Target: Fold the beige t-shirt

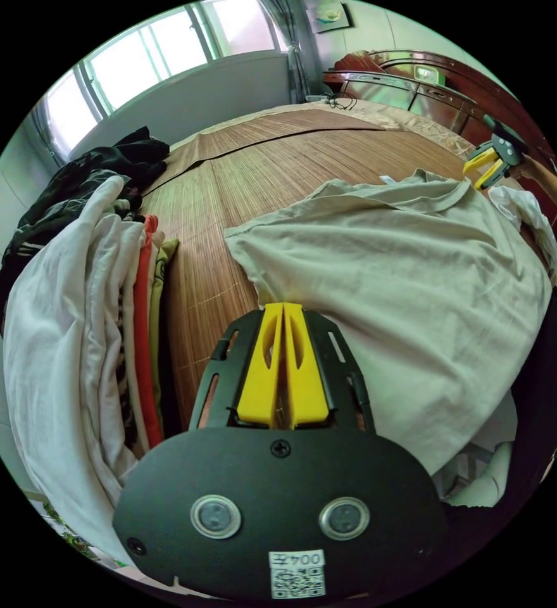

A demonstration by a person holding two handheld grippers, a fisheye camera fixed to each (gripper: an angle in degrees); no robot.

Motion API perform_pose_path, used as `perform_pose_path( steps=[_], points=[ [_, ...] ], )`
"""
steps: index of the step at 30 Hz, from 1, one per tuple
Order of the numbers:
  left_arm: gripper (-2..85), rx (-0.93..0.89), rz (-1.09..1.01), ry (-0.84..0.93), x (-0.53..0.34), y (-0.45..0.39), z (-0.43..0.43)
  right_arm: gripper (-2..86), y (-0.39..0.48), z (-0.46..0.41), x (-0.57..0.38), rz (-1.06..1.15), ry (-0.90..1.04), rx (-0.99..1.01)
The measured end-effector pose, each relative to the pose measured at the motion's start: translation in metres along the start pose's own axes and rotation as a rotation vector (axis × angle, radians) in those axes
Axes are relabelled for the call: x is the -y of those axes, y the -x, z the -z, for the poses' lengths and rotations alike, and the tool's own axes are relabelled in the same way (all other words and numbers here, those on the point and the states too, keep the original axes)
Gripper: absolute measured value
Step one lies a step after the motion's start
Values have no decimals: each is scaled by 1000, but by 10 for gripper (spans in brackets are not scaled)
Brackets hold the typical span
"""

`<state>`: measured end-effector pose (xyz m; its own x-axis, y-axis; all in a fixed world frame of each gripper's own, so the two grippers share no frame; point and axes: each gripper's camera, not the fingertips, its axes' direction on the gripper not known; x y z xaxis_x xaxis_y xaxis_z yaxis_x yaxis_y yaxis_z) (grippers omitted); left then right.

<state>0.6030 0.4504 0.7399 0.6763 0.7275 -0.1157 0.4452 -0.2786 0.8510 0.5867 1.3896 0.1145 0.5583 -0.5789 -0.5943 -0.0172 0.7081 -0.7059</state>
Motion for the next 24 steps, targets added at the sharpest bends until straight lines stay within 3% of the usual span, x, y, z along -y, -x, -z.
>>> perform_pose_path(
  steps=[5,9,17,24],
  points=[
    [4,21,-10,2,2,-4,1,37,-9,-9,12,93,28,75],
    [4,8,-4,1,5,-3,2,39,-33,-8,-5,24,-3,152],
    [3,-9,4,2,11,-2,6,85,-26,-25,-7,93,64,23],
    [4,1,-1,3,19,-7,11,4,-26,-40,-15,159,40,54]
  ],
)
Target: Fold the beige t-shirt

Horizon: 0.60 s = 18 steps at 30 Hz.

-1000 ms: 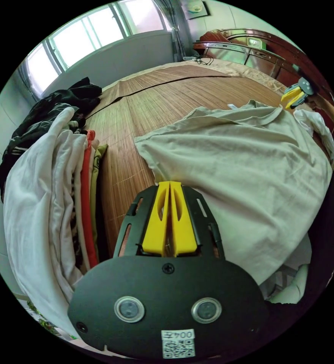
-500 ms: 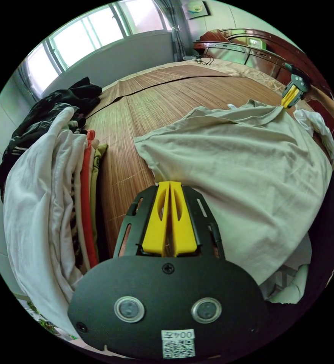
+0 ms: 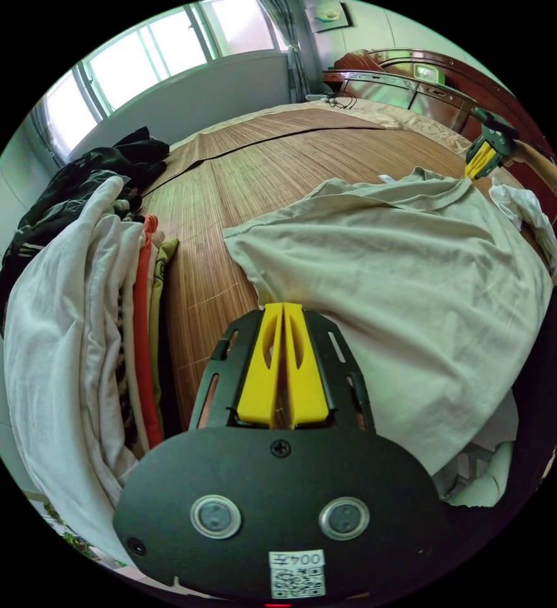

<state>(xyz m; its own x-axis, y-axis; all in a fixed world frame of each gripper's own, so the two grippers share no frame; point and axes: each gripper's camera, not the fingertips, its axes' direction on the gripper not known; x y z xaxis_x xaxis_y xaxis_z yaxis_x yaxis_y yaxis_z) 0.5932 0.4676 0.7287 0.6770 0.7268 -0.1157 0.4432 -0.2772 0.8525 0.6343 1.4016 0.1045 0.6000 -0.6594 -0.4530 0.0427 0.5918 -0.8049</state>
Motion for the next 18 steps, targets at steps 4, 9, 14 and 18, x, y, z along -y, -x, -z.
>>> perform_pose_path(
  steps=[4,9,14,18],
  points=[
    [4,-19,9,-1,5,2,3,-1,-21,-8,-25,-130,-74,82],
    [5,-33,18,-1,12,2,8,17,-84,-73,-99,-613,-214,507],
    [5,-32,18,-1,20,-1,14,52,-82,-113,-161,-879,-378,746],
    [6,-31,16,0,28,-3,21,54,-32,-83,-219,-1061,-571,563]
  ],
)
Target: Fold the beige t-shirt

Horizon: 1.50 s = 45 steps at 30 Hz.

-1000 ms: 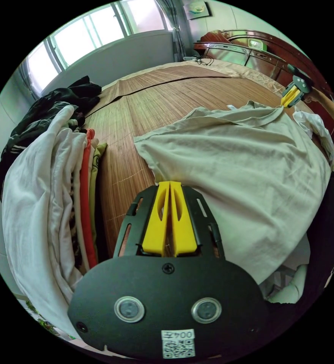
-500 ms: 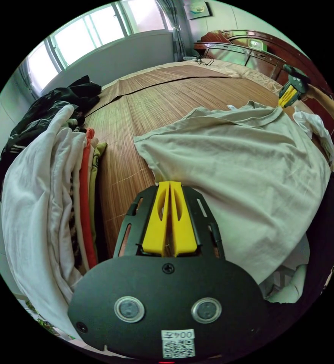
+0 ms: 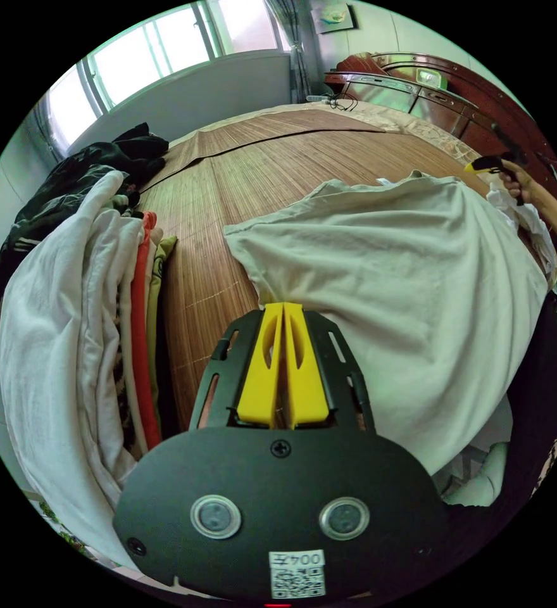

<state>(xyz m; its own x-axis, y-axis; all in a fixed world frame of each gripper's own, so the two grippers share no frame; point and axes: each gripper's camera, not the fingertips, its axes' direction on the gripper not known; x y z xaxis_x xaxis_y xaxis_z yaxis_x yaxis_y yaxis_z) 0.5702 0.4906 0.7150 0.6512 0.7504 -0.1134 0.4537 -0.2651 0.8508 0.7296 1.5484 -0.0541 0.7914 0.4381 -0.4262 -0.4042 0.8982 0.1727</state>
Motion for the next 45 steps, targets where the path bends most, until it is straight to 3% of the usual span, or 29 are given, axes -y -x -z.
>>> perform_pose_path(
  steps=[4,8,11,15,18,23,27,37,39,45],
  points=[
    [7,4,70,-84,12,3,39,59,48,34,-74,98,-155,21],
    [8,-204,8,-210,51,-26,76,94,99,23,-163,172,-184,-19],
    [7,-255,-209,-126,126,-89,56,136,119,-4,-211,167,-148,-71],
    [7,-257,-286,43,195,-123,0,161,127,-34,-242,108,-97,-166],
    [7,-214,-229,129,239,-120,-29,160,138,-55,-244,121,25,-277],
    [7,-480,90,286,279,-64,-51,161,151,-66,-238,156,159,-340],
    [7,-637,180,151,256,-22,-3,158,138,-65,-247,147,157,-272],
    [14,-213,176,50,33,13,136,112,134,-67,-282,140,20,-269],
    [19,-201,197,18,-3,11,151,101,122,-55,-281,-18,72,-293],
    [83,-165,154,-43,-75,2,183,138,137,-10,-324,21,-27,-162]
  ],
)
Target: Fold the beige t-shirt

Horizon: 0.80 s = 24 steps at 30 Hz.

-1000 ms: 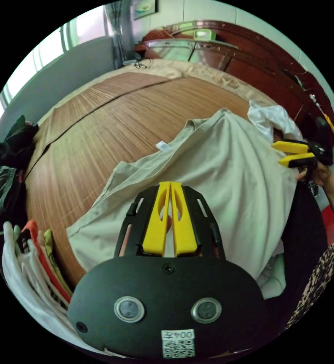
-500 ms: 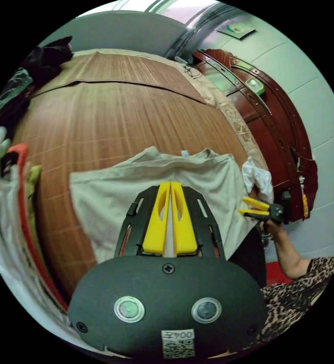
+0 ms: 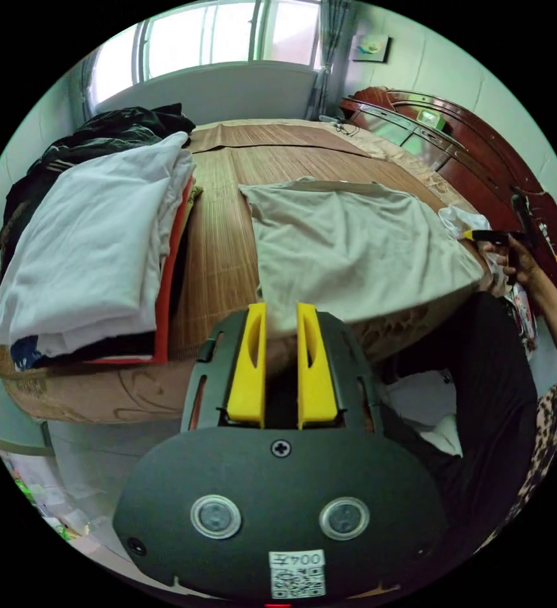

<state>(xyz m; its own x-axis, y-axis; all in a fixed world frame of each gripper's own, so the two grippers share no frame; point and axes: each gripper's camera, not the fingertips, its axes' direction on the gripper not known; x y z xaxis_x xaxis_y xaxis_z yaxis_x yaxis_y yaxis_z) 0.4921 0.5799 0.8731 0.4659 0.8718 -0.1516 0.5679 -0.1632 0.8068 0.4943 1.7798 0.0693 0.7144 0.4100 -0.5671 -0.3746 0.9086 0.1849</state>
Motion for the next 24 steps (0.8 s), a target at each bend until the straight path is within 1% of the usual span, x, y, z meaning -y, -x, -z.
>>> perform_pose_path(
  steps=[3,7,9,12,16,18,20,22,24],
  points=[
    [102,-5,-15,1,-9,2,4,134,-6,2,-20,-45,13,77],
    [102,-36,35,-2,2,13,2,117,-14,-2,-39,-72,43,73],
    [92,-66,67,10,8,19,-3,93,-33,5,-50,-136,7,154],
    [48,-82,102,-2,13,22,-5,99,-59,14,-64,-210,-27,214],
    [17,-24,94,-34,15,17,4,132,-65,0,-71,-218,40,169],
    [14,6,98,-71,14,16,18,133,-57,-17,-72,-179,89,127],
    [11,-5,128,-106,8,22,35,125,-49,-30,-74,-145,118,81],
    [10,-9,149,-69,-1,30,33,106,-45,-38,-79,-130,128,10],
    [9,-20,167,-17,-14,39,23,93,-48,-39,-84,-134,119,4]
  ],
)
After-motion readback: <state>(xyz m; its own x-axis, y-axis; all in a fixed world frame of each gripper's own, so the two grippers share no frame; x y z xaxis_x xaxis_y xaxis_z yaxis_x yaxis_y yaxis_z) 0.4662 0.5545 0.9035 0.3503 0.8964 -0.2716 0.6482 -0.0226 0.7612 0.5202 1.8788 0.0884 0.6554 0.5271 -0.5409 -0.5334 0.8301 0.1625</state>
